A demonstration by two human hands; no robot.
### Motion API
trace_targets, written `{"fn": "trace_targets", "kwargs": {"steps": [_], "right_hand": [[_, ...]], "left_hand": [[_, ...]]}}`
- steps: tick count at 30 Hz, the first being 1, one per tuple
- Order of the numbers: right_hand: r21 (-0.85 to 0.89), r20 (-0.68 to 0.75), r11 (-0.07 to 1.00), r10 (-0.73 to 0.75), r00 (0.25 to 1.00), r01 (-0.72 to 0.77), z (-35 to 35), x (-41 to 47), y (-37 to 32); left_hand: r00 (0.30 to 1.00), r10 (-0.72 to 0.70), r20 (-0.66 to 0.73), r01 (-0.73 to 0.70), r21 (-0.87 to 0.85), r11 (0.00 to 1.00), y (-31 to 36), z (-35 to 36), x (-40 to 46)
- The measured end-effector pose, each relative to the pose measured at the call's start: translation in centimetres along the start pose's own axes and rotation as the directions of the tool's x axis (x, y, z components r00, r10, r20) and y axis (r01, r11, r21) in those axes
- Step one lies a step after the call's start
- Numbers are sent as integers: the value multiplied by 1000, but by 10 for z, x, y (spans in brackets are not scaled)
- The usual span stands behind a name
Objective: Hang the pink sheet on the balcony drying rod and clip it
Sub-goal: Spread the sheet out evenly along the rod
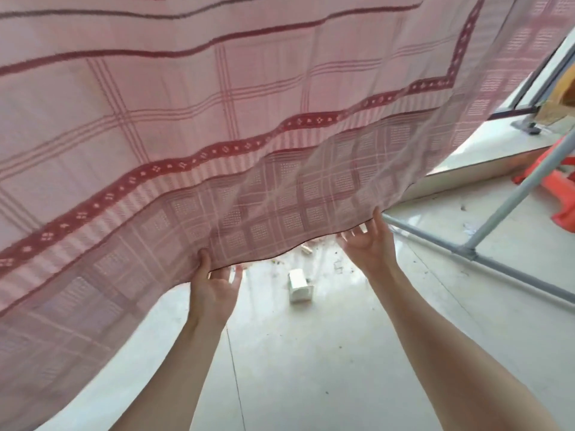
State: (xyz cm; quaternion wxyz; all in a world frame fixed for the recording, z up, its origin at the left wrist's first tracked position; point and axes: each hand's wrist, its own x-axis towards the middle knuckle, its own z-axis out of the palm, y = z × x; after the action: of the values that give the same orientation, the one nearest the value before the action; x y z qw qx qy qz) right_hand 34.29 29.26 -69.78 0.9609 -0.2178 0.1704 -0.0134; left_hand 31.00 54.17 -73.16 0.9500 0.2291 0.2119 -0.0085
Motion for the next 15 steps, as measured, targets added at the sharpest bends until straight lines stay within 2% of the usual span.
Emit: {"fn": "trace_targets", "kwargs": {"steps": [3,5,9,12,15], "right_hand": [[21,35,999,31,999,-32,-13,9,-23],[0,92,998,62,994,-62,-17,10,-30],[20,196,981,186,963,-194,-24,10,-39],[77,164,967,229,960,-244,-37,16,-57],[42,140,971,229,963,-237,-52,24,-88]], "left_hand": [[998,53,-23,-55,-135,989,-14,13,-1],[999,45,18,-42,-147,988,-33,27,-6],[994,-10,110,17,-67,998,-91,68,-16],[993,-18,114,19,-6,1000,-137,97,-17],[996,22,83,-23,16,1000,-164,112,-18]]}}
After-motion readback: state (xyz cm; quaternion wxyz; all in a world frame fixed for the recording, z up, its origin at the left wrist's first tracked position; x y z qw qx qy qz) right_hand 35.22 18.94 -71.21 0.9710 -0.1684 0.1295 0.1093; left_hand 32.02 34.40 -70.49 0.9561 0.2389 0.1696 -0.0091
